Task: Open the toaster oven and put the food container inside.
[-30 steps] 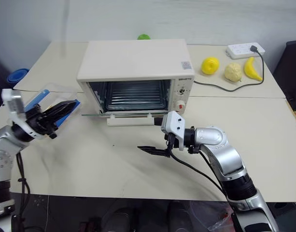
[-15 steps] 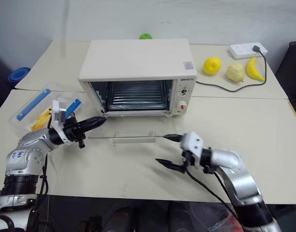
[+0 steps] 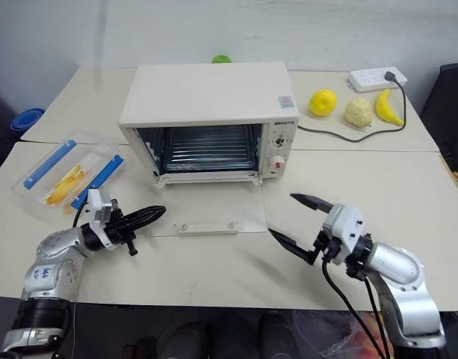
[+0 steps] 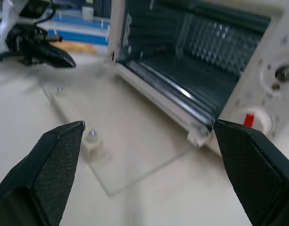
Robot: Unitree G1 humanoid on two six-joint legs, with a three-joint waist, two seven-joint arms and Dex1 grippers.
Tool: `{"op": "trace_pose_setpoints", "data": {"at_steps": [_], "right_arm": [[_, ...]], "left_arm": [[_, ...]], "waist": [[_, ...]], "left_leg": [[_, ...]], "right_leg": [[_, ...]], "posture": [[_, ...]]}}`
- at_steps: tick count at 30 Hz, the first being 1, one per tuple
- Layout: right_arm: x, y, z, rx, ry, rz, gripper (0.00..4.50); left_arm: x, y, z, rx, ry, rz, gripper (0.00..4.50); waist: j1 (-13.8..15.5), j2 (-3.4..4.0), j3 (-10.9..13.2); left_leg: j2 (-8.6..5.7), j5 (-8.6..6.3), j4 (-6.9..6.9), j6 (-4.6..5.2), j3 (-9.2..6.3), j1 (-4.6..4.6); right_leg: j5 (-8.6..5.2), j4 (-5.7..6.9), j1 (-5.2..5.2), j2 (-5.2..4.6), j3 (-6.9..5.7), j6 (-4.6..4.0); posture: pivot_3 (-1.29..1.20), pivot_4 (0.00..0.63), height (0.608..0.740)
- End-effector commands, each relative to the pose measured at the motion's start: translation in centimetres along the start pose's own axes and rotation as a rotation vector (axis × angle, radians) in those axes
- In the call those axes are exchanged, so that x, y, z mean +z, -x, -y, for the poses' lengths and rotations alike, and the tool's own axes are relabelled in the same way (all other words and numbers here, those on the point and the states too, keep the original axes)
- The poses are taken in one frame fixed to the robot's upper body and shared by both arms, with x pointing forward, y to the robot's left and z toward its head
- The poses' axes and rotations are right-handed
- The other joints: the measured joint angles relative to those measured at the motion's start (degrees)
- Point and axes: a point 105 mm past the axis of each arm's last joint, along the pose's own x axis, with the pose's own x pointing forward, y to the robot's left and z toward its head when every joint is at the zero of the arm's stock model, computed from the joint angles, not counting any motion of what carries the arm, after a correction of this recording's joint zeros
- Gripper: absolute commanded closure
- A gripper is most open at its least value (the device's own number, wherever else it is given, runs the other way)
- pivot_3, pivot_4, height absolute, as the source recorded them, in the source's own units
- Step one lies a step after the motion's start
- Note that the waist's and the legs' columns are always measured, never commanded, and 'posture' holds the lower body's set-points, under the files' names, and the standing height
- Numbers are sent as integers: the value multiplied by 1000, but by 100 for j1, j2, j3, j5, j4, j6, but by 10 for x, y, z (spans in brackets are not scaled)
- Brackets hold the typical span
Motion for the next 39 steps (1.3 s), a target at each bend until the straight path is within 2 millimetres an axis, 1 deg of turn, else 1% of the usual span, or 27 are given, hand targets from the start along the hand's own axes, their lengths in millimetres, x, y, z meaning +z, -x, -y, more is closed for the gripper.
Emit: {"op": "trace_pose_setpoints", "data": {"at_steps": [1, 2, 3, 4, 5, 6, 7, 8, 11, 14, 16, 17, 18, 20, 21, 22, 24, 26, 28, 29, 32, 34, 36, 39], "right_arm": [[10, -10, -9, 64, 14, 93, 0], [9, -13, -10, 78, 9, 103, 0], [10, -16, -10, 87, 4, 115, 0], [10, -17, -12, 116, -38, 128, 0], [12, -20, -12, 126, -32, 151, 0], [14, -22, -10, 132, -39, 170, 0], [15, -25, -10, 143, -27, 192, 0], [16, -28, -9, 151, -12, 205, 0], [22, -30, -12, 190, -5, 245, 0], [28, -36, -14, 208, 35, 285, 0], [31, -39, -15, 219, 63, 297, 0], [32, -41, -13, 211, 67, 303, 0], [32, -43, -12, 206, 68, 306, 0], [33, -45, -8, 190, 70, 306, 0], [33, -46, -6, 183, 69, 303, 0], [32, -47, -4, 178, 68, 302, 0], [32, -48, -5, 188, 69, 295, 0], [31, -48, -8, 207, 63, 290, 0], [31, -48, -11, 218, 57, 289, 0], [30, -49, -11, 219, 57, 288, 0], [29, -49, -12, 216, 57, 290, 0], [30, -49, -14, 217, 41, 291, 0], [30, -50, -17, 219, 27, 292, 0], [31, -50, -21, 223, 25, 287, 0]], "left_arm": [[10, 20, -6, 140, -14, 64, 4465], [16, 28, -9, 199, -1, 105, 4465], [24, 38, -12, 258, 20, 147, 4281], [31, 50, -13, 310, 49, 187, 4076], [37, 69, -14, 383, 74, 223, 3894], [42, 88, -14, 456, 101, 249, 3612], [46, 110, -11, 547, 124, 270, 3313], [49, 127, -6, 610, 137, 273, 3017], [50, 175, 4, 818, 170, 275, 2109], [42, 229, 9, 1097, 297, 302, 1162], [42, 251, 9, 1207, 353, 324, 530], [44, 252, 5, 1212, 367, 314, 261], [47, 249, -1, 1205, 386, 302, 22], [48, 241, -16, 1218, 402, 224, 22], [57, 231, -27, 1186, 414, 246, 22], [64, 224, -34, 1160, 422, 265, 22], [72, 216, -54, 1177, 460, 272, 22], [70, 207, -76, 1231, 551, 193, 22], [70, 187, -90, 1189, 602, 98, 22], [72, 177, -97, 1174, 616, 82, 22], [72, 162, -114, 1184, 654, 39, 22], [64, 153, -122, 1188, 705, -30, 22], [54, 148, -129, 1211, 726, -116, 22], [48, 153, -138, 1264, 697, -202, 630]], "waist": [[-12, 0, 0], [-19, 0, 0], [-16, -1, 0], [-16, -2, 1], [-32, -4, 2], [-41, -5, 2], [-55, -6, 2], [-73, -6, 2], [-22, -3, 2], [25, -4, 2], [63, -7, 0], [93, -9, -1], [130, -10, -1], [168, -10, -1], [182, -9, -1], [200, -8, -1], [195, -12, -3], [148, -12, -3], [119, -12, -3], [99, -12, -3], [31, -11, -2], [-8, -12, -3], [-27, -13, -4], [-37, -12, -3]], "left_leg": [[0, -1, 0, 0, 0, 0], [2, -1, 0, 0, 1, -1], [2, -2, 0, 0, 1, -2], [3, -3, 0, 0, -1, -3], [6, -4, 2, 0, -2, -4], [8, -5, 1, -2, -3, -4], [13, -9, 1, -3, -2, -2], [16, -12, -1, -5, -2, -2], [17, -24, -4, 10, -5, -2], [16, -41, 1, 37, -28, 4], [13, -50, 9, 43, -43, 8], [12, -51, 9, 43, -48, 9], [10, -51, 10, 43, -52, 9], [8, -48, 12, 39, -66, 8], [7, -44, 12, 34, -78, 6], [5, -42, 11, 31, -80, 6], [4, -39, 11, 26, -84, 3], [4, -38, 11, 22, -85, 2], [4, -24, 7, -6, -84, 2], [3, -21, 4, -10, -84, 1], [5, -18, -4, -14, -63, -1], [4, -15, -7, -17, -60, 0], [6, -12, -9, -21, -58, -7], [4, -7, -19, -25, -43, 0]], "right_leg": [[0, 0, 0, -2, 0, 0], [0, -1, -1, -5, 2, 0], [0, -1, -1, -7, 2, 0], [0, -2, -1, -8, 0, 0], [0, -3, -1, -9, 0, 0], [0, -4, -2, -10, 1, 0], [0, -4, -2, -9, 6, 0], [0, -9, -2, -7, 10, -1], [-1, -28, 5, -9, 16, -2], [-1, -53, 40, -15, 11, -3], [0, -59, 58, -20, 3, -4], [1, -60, 61, -21, 0, -6], [2, -62, 63, -21, -2, -8], [3, -59, 63, -21, -13, -11], [5, -60, 65, -21, -22, -17], [5, -56, 65, -20, -23, -18], [6, -56, 64, -19, -26, -19], [6, -53, 63, -14, -27, -19], [6, -50, 59, -9, -25, -19], [6, -50, 56, -2, -25, -19], [7, -39, 44, 6, -39, -17], [8, -36, 44, 4, -49, -16], [8, -37, 37, 8, -56, -15], [8, -24, 25, 11, -60, -15]], "posture": [[0, 150, 740], [0, 150, 740], [0, 150, 740], [0, 150, 740], [0, 150, 740], [0, 150, 740], [0, 150, 740], [0, 150, 740], [0, 150, 740], [0, 150, 740], [0, 150, 740], [0, 150, 740], [0, 150, 740], [0, 150, 740], [0, 150, 740], [0, 150, 740], [0, 150, 740], [0, 150, 740], [0, 150, 740], [0, 150, 740], [0, 150, 740], [0, 150, 740], [0, 150, 740], [0, 150, 740]]}}
